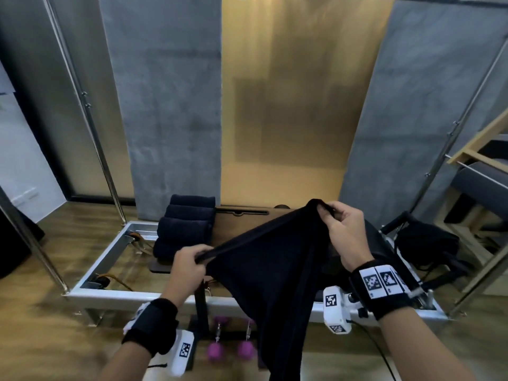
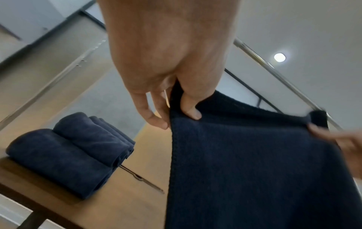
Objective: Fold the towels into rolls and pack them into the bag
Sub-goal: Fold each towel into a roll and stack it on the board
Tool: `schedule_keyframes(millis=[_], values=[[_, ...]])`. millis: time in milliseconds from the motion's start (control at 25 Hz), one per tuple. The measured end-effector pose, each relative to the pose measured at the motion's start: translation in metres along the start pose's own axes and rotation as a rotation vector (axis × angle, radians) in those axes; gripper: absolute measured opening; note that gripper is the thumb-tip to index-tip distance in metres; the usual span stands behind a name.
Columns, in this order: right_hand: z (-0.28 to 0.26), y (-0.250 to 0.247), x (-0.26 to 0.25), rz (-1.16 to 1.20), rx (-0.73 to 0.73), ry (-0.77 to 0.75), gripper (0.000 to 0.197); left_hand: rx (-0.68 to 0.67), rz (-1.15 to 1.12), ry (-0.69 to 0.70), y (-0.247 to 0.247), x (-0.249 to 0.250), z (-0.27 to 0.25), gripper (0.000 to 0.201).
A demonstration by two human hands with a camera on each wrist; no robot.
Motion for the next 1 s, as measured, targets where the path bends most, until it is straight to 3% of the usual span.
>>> schedule_keyframes(millis=[280, 520, 680, 720, 840, 1000], values=[[-0.002, -0.047, 0.037, -0.151, 0.136, 0.02, 0.01, 0.186, -0.31, -0.069, -0.037, 0.005, 0.029, 0.026], [-0.007, -0.054, 0.054, -0.205, 0.12, 0.068, 0.038, 0.262, -0.376, -0.089, -0.037, -0.002, 0.039, 0.016], [0.004, -0.054, 0.065, -0.236, 0.214, 0.015, 0.02, 0.384, -0.273, -0.101, -0.038, -0.004, 0.047, 0.01], [0.007, -0.052, 0.067, -0.214, 0.229, 0.022, 0.019, 0.378, -0.337, -0.13, -0.036, -0.003, 0.049, 0.004], [0.021, -0.039, 0.08, -0.067, 0.238, 0.129, 0.028, 0.295, -0.448, -0.223, -0.023, -0.005, 0.065, 0.026], [0.048, -0.022, 0.096, 0.079, 0.189, 0.256, 0.026, 0.263, -0.579, -0.314, 0.005, -0.004, 0.103, 0.027]])
Point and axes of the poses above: each hand's wrist, its own z-axis towards the middle knuckle, its own y-axis out of the palm, x = y × z, the point moved 3 cm from there along z, towards the middle knuckle, and after that the axes turned 9 degrees about z, right-handed, at the moved point
